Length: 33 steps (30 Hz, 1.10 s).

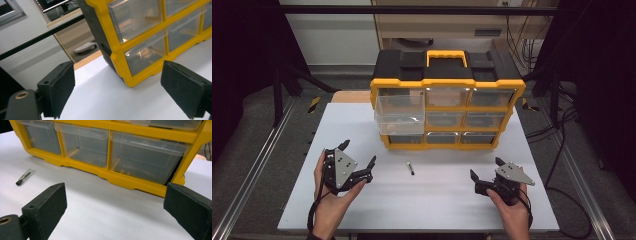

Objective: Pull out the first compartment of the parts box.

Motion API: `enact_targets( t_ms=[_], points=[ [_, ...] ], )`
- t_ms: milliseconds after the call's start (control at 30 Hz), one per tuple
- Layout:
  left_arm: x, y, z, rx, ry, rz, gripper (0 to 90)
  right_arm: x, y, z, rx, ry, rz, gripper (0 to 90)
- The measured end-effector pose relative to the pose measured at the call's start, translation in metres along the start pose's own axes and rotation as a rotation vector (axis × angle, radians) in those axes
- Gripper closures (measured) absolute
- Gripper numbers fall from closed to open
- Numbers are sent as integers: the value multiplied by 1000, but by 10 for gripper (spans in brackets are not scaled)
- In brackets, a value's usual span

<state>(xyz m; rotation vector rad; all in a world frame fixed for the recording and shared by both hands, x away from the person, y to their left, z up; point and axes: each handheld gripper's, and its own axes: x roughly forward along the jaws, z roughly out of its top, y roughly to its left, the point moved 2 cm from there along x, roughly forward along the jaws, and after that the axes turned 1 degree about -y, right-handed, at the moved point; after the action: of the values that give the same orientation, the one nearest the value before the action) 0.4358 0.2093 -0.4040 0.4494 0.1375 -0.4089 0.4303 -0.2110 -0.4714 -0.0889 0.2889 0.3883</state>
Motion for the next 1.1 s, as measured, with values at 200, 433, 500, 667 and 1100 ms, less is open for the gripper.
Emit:
enact_targets(
  t_ms=[200,433,500,667,1100],
  points=[
    [3,0,-14,-77,-20,-40,61,0,3,5,-20,0,-21,40],
    [5,-1,-39,-191,-34,-102,52,5,16,13,-54,48,8,45],
    [3,-1,-45,-192,-42,-108,51,7,18,18,-40,81,28,45],
    [-2,0,-52,-201,-48,-112,47,11,21,35,-44,107,19,54],
    [-11,23,-71,-327,-104,-79,41,34,65,59,-91,151,85,66]
  ],
)
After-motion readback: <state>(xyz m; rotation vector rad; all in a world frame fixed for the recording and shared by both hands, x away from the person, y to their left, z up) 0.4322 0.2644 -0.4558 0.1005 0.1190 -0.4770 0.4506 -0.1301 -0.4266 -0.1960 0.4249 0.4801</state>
